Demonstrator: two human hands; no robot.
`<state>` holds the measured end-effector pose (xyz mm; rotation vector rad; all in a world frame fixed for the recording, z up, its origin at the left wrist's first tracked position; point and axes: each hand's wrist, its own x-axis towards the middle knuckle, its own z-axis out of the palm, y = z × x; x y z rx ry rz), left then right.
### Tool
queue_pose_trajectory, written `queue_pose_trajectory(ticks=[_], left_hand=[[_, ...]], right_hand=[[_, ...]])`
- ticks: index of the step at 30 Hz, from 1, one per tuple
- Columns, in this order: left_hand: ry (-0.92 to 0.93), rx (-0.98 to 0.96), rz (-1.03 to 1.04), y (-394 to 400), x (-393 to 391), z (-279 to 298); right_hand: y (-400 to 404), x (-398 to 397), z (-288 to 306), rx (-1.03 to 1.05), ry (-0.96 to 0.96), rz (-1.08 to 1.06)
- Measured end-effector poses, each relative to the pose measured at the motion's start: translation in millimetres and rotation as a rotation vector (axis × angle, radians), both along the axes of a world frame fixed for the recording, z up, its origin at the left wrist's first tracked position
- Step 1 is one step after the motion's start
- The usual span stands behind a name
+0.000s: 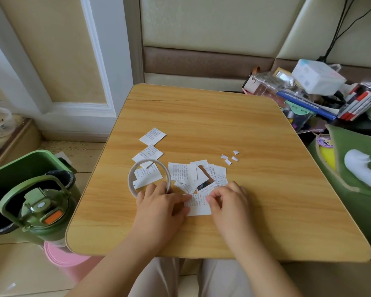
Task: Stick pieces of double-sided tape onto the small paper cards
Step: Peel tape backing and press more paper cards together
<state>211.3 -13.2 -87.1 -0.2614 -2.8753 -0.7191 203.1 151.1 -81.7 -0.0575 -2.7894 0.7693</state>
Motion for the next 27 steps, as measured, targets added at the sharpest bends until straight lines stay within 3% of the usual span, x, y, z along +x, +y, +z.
queue_pose_trajectory(ticks=[6, 9, 12, 19, 23, 27], left_hand=[[0.061, 0.043, 0.026, 0, -2, -1], [-0.018, 0.005, 0.022, 1, 1, 5], [-0.018, -0.041, 0.011, -1, 1, 4], [0.029, -0.045, -0.009, 0, -1, 0], [0.055, -0.038, -0.010, 0, -1, -4], [0.047, -0.025, 0.003, -1, 0, -2]], right_hand=[[-27, 1, -4, -0.088, -0.032, 0.219], [-7, 0, 0, -0.185, -0.102, 0.136], [9, 1, 4, -0.141, -0.115, 0.048], [-29, -4, 3, -0.141, -0.124, 0.227], [-9, -4, 3, -0.171, -0.134, 0.147], [1, -5, 6, -0.074, -0.124, 0.106]])
